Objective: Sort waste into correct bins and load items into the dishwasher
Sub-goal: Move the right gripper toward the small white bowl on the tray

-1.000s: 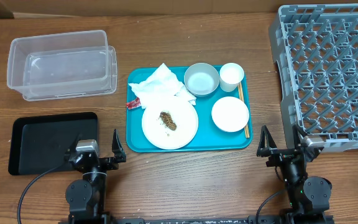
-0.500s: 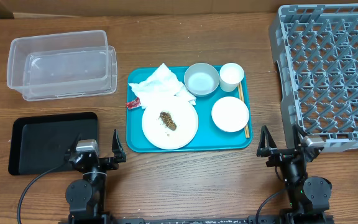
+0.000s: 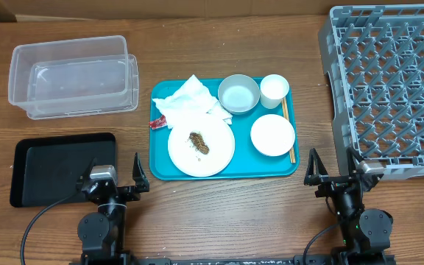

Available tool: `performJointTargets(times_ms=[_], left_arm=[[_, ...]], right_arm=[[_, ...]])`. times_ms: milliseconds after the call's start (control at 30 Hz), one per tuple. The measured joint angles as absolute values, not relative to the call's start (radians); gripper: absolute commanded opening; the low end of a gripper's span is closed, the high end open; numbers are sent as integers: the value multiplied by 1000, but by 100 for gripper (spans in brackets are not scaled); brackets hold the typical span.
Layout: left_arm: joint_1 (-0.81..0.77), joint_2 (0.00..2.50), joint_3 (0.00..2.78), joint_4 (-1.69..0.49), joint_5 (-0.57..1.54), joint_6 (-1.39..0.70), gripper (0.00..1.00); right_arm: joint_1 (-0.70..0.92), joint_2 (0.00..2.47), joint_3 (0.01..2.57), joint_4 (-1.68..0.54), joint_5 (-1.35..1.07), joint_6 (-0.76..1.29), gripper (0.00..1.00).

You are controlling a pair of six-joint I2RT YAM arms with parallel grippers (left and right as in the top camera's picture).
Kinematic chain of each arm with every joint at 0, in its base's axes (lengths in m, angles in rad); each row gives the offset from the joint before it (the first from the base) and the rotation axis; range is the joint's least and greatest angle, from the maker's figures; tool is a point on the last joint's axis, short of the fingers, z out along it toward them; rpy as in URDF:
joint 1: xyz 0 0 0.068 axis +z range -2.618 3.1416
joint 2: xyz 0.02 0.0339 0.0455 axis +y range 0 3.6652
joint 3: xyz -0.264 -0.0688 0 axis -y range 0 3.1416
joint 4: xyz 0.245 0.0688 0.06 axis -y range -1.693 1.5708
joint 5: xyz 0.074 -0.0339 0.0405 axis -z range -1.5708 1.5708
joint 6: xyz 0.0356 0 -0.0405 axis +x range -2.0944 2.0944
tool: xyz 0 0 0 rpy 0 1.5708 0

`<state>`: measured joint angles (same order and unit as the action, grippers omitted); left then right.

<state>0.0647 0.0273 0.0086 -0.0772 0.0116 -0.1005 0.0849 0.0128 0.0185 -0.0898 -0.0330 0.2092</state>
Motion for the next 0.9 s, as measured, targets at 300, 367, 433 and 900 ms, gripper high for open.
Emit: performJointTargets(times_ms=[300,367,433,900], left_arm=[[65,27,9,-77,12,-101,100],[65,27,9,-77,12,-101,100],[65,27,9,-77,12,-101,100],[65,27,9,-76,12,-101,100]], right_arm=[[84,13,19,-90,-33,209,100],[84,13,19,-89,-32,209,100],[85,13,19,-90,-33,209,100],[85,14,19,245,-418,929,100]])
